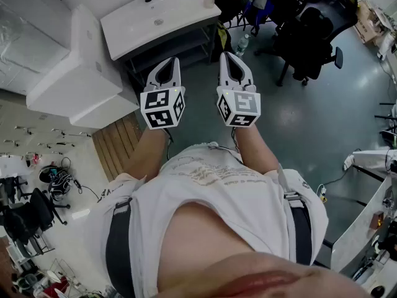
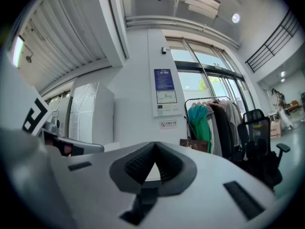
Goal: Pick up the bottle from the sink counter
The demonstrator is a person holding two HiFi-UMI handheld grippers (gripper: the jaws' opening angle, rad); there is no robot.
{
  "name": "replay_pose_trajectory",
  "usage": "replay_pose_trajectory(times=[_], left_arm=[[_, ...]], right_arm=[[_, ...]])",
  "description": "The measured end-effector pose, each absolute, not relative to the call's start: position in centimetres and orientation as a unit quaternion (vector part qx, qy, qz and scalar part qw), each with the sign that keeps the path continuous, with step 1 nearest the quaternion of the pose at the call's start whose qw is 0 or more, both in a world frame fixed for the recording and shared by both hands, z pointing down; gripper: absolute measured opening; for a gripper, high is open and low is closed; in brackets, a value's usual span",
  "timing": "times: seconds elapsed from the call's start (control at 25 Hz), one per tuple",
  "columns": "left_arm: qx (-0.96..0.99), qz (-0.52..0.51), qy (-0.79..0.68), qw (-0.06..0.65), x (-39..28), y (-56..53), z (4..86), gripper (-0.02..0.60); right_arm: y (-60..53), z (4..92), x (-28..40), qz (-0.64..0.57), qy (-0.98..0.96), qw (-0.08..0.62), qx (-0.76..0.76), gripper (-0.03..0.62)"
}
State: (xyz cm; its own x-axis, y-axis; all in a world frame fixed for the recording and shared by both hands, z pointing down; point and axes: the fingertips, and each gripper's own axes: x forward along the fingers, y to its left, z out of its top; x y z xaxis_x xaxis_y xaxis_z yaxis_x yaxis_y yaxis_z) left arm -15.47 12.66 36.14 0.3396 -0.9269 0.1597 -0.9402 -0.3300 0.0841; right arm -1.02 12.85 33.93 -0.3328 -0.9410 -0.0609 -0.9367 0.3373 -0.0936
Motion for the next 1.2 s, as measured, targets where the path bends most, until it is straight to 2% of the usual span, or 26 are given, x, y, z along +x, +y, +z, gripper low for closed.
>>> replay_pose_trajectory(times=[0.24, 0.52, 1.2], left_arm=[[0.818, 0.024, -0.566, 0.101, -14.8, 13.2, 35.8, 0.021], [0.817, 0.031, -0.569, 0.094, -13.7, 13.5, 35.7, 0.021], [0.816, 0.048, -0.568, 0.097, -7.6, 12.9, 37.5, 0.021]], right_arm=[[13.5, 34.1, -0.6, -0.021, 0.818, 0.050, -0.572, 0.024], [13.6, 34.4, -0.1, -0.028, 0.826, 0.054, -0.560, 0.025], [12.5, 36.0, 5.8, -0.043, 0.828, 0.063, -0.555, 0.025]])
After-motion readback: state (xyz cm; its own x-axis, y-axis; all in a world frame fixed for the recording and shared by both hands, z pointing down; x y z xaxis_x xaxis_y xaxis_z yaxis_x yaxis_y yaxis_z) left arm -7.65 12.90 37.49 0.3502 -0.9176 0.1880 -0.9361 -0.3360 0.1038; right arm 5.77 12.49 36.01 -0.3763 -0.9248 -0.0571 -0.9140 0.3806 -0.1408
